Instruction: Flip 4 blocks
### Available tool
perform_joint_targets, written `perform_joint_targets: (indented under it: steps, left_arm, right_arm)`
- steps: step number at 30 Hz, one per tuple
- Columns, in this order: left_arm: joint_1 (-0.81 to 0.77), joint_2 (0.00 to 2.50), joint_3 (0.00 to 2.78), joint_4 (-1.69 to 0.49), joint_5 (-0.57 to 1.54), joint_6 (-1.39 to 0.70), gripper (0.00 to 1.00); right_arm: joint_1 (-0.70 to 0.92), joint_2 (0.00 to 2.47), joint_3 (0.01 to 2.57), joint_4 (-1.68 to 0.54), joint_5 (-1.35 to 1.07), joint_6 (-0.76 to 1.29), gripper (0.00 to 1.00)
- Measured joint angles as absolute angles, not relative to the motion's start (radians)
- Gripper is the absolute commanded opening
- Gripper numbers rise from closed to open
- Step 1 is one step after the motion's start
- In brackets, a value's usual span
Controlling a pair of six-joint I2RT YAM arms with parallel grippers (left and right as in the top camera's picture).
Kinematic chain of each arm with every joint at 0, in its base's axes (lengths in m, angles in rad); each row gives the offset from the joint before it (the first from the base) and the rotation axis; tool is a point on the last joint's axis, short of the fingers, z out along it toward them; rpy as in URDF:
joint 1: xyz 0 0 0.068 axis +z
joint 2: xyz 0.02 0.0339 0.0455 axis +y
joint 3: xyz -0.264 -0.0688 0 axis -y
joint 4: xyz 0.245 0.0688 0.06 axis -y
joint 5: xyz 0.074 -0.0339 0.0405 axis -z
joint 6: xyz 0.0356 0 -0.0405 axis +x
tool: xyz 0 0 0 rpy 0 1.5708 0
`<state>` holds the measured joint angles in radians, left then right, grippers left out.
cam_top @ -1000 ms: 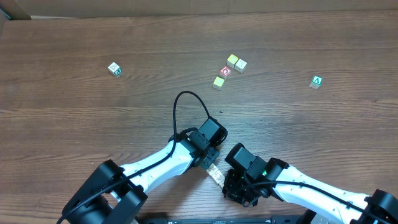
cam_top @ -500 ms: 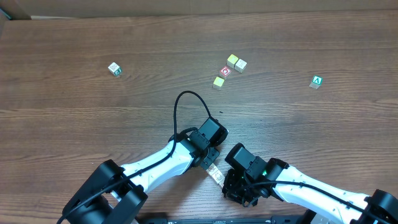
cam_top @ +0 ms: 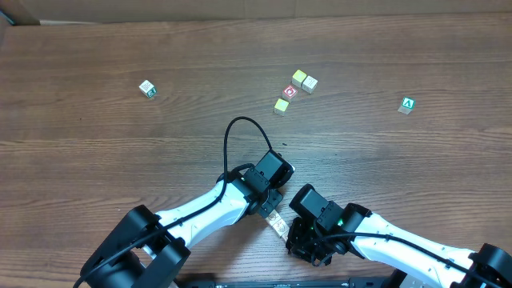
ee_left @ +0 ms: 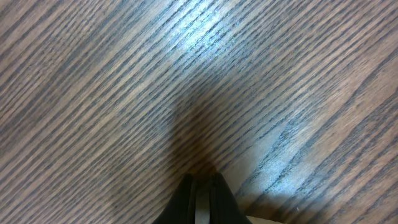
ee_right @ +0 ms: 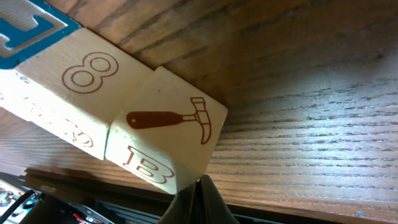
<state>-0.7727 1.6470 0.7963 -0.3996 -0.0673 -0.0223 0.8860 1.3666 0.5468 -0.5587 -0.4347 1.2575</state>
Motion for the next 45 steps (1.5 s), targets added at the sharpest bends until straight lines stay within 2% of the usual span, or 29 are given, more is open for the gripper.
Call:
perform_joint_targets:
  steps: [45]
  left_arm:
    - [-0.773, 1.654, 0.792, -0.345, -0.047, 0.03, 0.04]
  right_arm:
    - [0.906, 1.367, 0.547, -0.517, -0.465, 1.287, 0.04]
